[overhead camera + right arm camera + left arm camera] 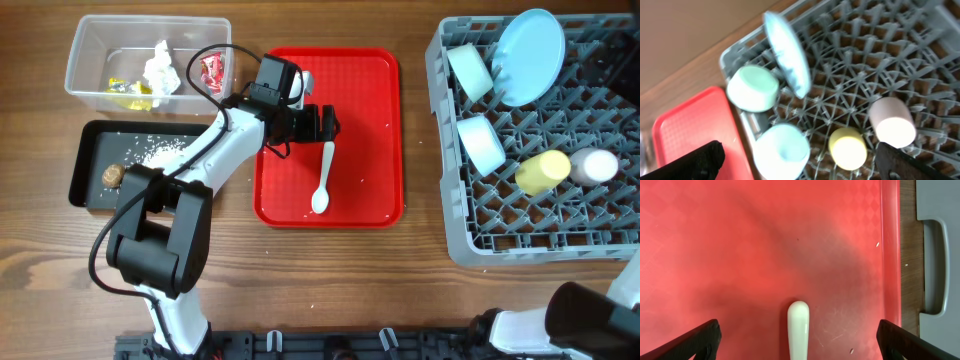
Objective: Sort waste into correct bins and load items into the dishwasher rack
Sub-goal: 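Carry the pink cup into the dish rack and release it upside down, then reach the right gripper to the white spoon and grasp it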
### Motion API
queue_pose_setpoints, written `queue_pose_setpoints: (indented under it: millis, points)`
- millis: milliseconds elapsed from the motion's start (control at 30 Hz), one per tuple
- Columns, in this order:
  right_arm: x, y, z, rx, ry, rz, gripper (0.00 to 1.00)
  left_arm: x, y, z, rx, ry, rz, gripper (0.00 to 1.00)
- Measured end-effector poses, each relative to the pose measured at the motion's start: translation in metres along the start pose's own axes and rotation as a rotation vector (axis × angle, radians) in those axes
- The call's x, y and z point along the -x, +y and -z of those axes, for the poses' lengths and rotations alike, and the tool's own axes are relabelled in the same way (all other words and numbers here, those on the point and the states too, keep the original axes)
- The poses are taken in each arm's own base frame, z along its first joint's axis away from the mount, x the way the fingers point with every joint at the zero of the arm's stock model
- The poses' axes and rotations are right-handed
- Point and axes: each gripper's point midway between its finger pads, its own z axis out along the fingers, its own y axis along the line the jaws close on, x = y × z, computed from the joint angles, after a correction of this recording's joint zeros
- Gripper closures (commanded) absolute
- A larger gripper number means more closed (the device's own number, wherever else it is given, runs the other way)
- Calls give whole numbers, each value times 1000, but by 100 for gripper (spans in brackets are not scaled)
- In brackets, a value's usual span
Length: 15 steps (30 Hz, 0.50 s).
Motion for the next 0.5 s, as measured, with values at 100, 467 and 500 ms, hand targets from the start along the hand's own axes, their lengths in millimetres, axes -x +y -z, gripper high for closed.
queue_pose_setpoints:
  millis: [100,467,500]
  points:
    - [-21,35,-7,56,76,79,0,0,0,0,0,0,1,0]
    - [-180,200,-100,256,398,482,8,38,64,87,105,-154,208,2]
    - [-201,213,-113,265,430,521,8,40,71,90,116,-164,231,2]
